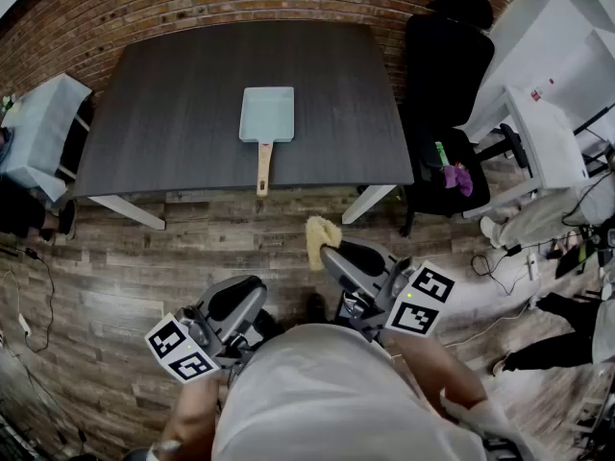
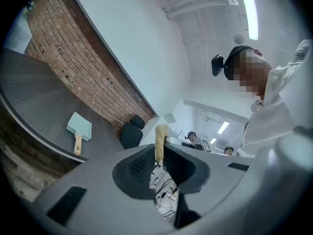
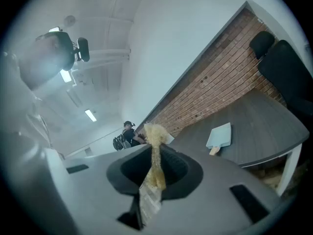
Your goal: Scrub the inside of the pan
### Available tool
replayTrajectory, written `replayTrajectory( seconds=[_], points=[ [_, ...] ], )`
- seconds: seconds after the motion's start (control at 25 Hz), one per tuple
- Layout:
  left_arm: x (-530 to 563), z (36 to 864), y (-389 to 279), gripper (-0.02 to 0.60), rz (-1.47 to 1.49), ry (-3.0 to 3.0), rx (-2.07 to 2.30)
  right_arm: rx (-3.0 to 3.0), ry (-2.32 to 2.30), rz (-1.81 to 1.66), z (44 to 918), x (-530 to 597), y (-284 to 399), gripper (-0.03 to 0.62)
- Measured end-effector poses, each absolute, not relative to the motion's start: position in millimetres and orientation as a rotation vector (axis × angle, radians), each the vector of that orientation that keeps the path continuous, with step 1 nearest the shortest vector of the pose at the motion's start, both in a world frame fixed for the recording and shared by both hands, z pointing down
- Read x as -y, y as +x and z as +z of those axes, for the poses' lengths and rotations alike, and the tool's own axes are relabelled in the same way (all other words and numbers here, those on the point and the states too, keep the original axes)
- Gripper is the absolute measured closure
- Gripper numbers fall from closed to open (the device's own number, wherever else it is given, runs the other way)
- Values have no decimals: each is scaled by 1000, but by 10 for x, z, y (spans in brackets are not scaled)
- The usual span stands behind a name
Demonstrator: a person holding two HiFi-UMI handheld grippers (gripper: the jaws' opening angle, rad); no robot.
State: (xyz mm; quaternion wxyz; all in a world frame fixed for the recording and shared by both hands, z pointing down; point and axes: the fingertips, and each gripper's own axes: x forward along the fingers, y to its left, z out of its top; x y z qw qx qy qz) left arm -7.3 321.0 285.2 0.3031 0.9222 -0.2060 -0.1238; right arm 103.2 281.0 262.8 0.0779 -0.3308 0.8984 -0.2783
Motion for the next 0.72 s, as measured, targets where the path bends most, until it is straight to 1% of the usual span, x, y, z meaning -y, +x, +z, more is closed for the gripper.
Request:
replayTrajectory(
  seconds=[0.24,0.72],
  points=[
    [-3217,2872,-52,518,-332,2422,577,-2709,-961,-833,2638,-2793,1057,537],
    [-3162,2938,218,518,-308,2399,623,-2736,-995,-832,2762,-2679,1366,536]
  ],
)
